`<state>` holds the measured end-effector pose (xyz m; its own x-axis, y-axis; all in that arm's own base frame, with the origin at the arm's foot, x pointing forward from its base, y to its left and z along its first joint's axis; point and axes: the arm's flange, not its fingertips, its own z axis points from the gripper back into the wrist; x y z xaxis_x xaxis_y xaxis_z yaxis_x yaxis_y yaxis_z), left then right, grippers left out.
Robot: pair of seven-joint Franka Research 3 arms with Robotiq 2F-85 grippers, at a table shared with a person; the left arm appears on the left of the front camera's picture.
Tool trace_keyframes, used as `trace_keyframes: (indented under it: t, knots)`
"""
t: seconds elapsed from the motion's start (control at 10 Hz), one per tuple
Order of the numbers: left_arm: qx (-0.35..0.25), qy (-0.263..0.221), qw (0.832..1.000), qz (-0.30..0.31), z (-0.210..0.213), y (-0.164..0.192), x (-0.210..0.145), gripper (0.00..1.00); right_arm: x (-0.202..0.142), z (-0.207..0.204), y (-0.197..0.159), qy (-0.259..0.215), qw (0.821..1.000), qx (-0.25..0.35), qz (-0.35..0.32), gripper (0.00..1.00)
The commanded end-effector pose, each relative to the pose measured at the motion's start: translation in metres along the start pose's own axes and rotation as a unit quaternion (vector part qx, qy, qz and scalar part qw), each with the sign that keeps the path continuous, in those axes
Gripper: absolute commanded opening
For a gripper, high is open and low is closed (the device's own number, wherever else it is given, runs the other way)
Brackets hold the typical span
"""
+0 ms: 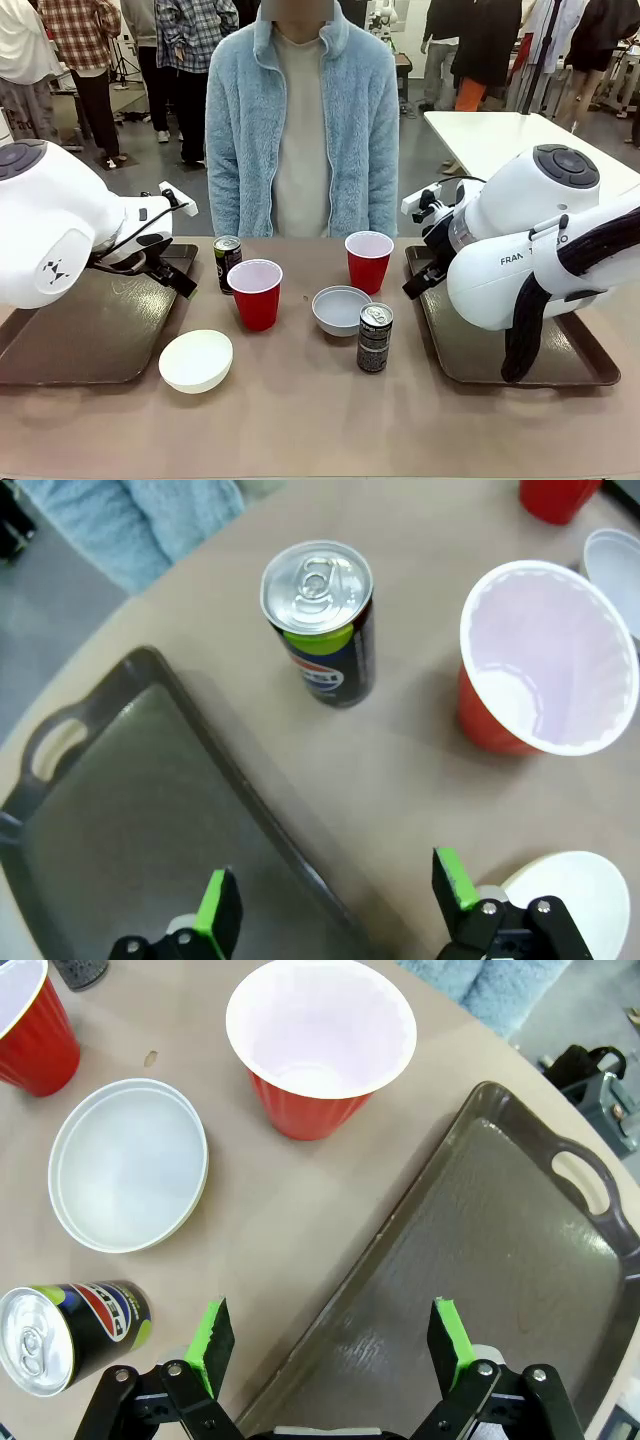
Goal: Prepare tableware on both trays.
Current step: Pick up a Picnic Bowl from the table and place it on a Handle tray.
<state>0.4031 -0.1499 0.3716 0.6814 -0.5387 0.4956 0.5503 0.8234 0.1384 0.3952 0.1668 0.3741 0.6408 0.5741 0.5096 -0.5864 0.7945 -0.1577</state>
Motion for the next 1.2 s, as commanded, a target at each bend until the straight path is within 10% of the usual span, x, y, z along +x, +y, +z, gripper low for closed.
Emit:
trace_keyframes:
  t: [0.0,0.8,1.1]
  knots:
    - [0.0,0.0,1.0,0.0,0.0,0.0,0.0,1.0,0.0,0.0,0.0,0.0,1.0,0.0,0.0,1.0]
    - [0.0,0.0,1.0,0.0,0.0,0.0,0.0,1.0,0.0,0.0,0.0,0.0,1.0,0.0,0.0,1.0]
    - [-0.064,0.053,0.996,-0.041,0.072,-0.031,-0.023,1.0,-0.034,0.077,0.021,0.021,1.0,0.006,-0.017,1.0]
